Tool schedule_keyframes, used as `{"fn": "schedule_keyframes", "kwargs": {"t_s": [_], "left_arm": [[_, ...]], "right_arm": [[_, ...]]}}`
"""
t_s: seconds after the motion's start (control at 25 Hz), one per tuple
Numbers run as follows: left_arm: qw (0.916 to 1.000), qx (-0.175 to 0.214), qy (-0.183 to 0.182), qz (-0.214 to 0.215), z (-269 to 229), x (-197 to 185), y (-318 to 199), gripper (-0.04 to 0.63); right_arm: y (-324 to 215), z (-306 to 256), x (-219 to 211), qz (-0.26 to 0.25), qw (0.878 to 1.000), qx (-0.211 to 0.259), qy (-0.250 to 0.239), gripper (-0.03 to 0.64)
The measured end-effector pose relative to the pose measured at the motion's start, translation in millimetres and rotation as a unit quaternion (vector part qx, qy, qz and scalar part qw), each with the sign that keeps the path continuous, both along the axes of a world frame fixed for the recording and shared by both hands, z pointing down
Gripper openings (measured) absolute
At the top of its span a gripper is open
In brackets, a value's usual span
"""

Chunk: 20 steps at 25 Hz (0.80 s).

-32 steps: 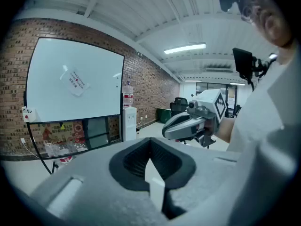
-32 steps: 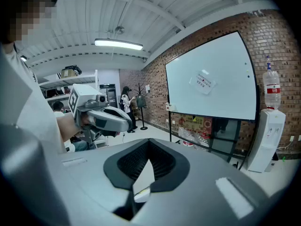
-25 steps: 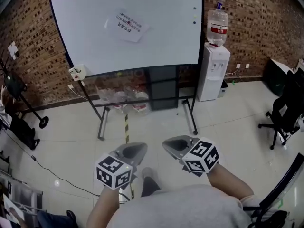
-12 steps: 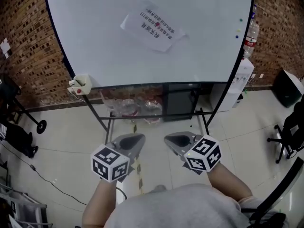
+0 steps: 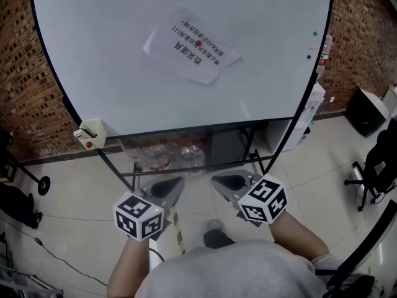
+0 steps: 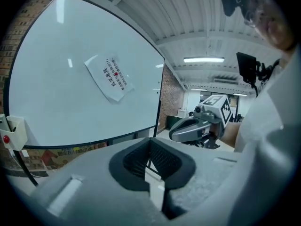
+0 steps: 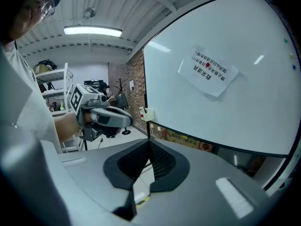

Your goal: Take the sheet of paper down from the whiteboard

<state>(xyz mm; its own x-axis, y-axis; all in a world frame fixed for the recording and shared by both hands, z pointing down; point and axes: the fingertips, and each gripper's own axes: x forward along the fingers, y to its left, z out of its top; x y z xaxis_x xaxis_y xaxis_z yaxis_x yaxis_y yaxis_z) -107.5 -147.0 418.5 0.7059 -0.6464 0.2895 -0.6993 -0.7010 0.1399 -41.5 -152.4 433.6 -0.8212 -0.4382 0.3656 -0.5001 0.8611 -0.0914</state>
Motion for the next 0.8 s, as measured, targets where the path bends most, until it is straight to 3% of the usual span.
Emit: {"fn": "schedule_keyframes", "kwargs": {"t_s": [0.24,0.52,0.8], "left_arm": [[0.9999,0.006,-0.009,0.012,6.4,-18.0,-27.3,-0.002],[0.9999,-0.007,-0.012,0.001,12.6,-22.7,-125.3,-0.002],[0.9986,0.037,-0.003,-0.037,-33.1,-42.0,-222.1,-0.002]], "right_arm": [[-35.9,-0.9,-19.1,0.013,1.000,0.008,-0.022,-0.002],[-136.2,1.1,-27.1,0.000,1.000,0.009,-0.015,-0.002],[-229.0,-36.0,-43.9,-0.026,0.998,0.049,-0.010,-0.002]]}}
